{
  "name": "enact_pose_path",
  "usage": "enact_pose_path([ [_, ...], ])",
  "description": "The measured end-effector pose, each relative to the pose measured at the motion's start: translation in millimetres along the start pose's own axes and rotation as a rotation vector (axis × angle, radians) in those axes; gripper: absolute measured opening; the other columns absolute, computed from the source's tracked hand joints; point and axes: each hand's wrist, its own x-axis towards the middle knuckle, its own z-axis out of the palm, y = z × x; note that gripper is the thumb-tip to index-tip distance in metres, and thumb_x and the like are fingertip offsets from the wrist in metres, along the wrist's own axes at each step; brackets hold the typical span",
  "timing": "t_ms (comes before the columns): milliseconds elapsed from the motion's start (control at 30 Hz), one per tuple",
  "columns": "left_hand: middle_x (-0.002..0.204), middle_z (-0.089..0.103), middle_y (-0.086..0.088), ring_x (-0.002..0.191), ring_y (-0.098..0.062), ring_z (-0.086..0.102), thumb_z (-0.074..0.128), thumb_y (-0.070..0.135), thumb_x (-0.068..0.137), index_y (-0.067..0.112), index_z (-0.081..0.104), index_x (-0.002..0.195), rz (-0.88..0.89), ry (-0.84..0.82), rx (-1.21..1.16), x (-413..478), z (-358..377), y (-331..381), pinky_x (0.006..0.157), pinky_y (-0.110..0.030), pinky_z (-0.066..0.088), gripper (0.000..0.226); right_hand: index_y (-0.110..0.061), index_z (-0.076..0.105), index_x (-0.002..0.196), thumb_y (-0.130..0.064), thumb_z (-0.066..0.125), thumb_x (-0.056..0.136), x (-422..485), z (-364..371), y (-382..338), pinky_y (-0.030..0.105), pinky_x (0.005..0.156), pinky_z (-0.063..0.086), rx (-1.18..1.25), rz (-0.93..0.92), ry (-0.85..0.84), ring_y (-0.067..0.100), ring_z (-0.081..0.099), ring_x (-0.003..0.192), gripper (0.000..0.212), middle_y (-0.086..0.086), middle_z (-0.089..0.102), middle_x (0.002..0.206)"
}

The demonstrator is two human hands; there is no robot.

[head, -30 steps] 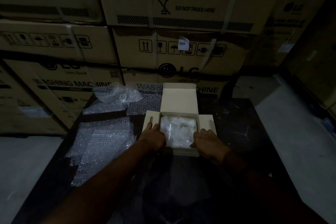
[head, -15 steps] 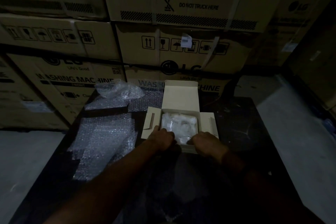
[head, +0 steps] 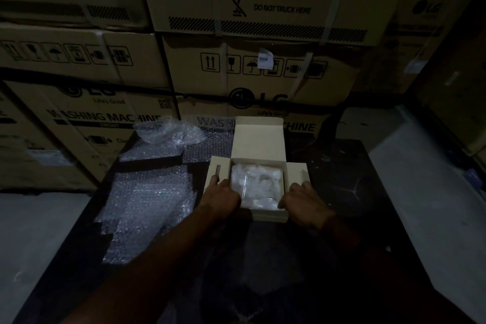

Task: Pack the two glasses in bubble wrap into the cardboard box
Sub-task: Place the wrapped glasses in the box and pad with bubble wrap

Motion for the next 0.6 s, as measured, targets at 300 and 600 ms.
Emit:
enact_pose_path([
  [300, 0.129, 0.057, -0.014, 0.131, -0.032, 0.033, 0.04, 0.029, 0.099, 0.019, 0.057, 0.122, -0.003, -0.115, -0.033, -3, -11, 4, 0.112, -0.059, 0.012, 0.031, -0.035, 0.057, 0.127, -0.023, 0.059, 0.087, 3, 2, 1, 0.048, 0.106, 0.013, -0.013, -0.028, -0.016, 0.019, 0.038, 0.124, 0.042, -0.005, 0.061, 0.124],
  [600, 0.138, 0.053, -0.003, 0.136, -0.026, 0.032, 0.036, 0.049, 0.099, 0.043, 0.053, 0.129, 0.026, -0.108, -0.201, 4, -8, 13, 0.111, -0.053, 0.007, 0.035, -0.033, 0.055, 0.13, -0.017, 0.058, 0.087, 1, 0, 5, 0.054, 0.115, -0.001, 0.016, -0.061, -0.034, 0.015, 0.031, 0.136, 0.046, -0.001, 0.056, 0.131],
])
